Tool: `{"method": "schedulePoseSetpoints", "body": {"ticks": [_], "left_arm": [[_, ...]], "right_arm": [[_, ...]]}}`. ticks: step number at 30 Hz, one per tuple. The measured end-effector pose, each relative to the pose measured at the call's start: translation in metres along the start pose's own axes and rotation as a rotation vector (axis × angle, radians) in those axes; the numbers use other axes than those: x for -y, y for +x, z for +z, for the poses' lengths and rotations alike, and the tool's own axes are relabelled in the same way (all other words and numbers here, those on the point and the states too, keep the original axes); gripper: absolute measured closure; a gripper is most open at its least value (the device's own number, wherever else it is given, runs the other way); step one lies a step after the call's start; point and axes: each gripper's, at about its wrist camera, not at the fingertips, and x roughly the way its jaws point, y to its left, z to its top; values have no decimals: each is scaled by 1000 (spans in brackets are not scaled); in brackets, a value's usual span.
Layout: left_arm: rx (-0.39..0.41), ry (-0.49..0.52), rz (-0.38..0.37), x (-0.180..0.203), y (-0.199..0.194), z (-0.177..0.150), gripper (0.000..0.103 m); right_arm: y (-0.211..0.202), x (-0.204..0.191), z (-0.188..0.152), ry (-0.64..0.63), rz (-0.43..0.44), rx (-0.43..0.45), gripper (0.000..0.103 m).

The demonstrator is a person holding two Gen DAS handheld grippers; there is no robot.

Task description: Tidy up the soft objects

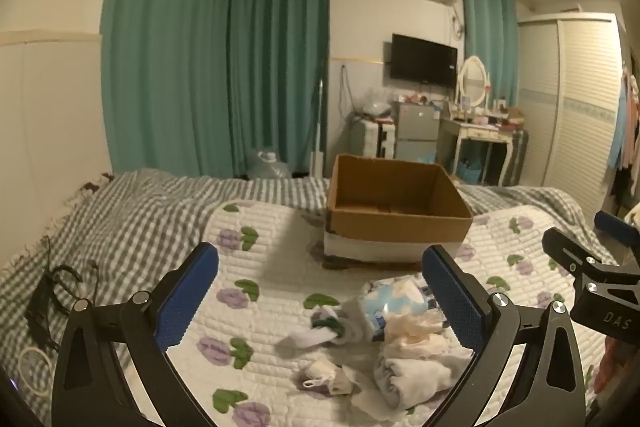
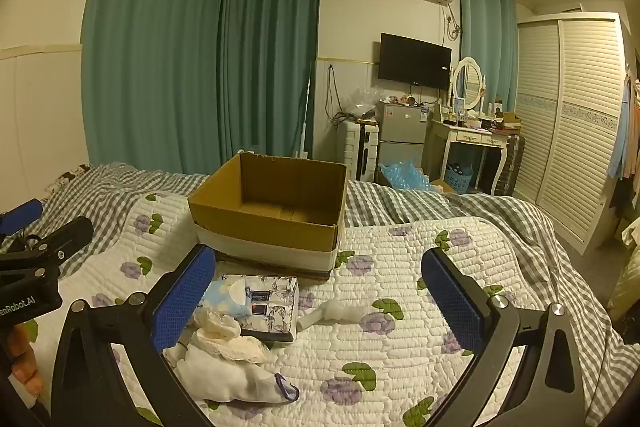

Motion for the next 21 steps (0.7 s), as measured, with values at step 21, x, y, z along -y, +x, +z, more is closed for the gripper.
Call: {"method": "schedulePoseSetpoints", "body": {"ticks": [21], "left_arm": [[11, 11, 0, 1, -4, 3, 0]], "right_arm": [[2, 1, -2, -1, 0, -4, 0]]}}
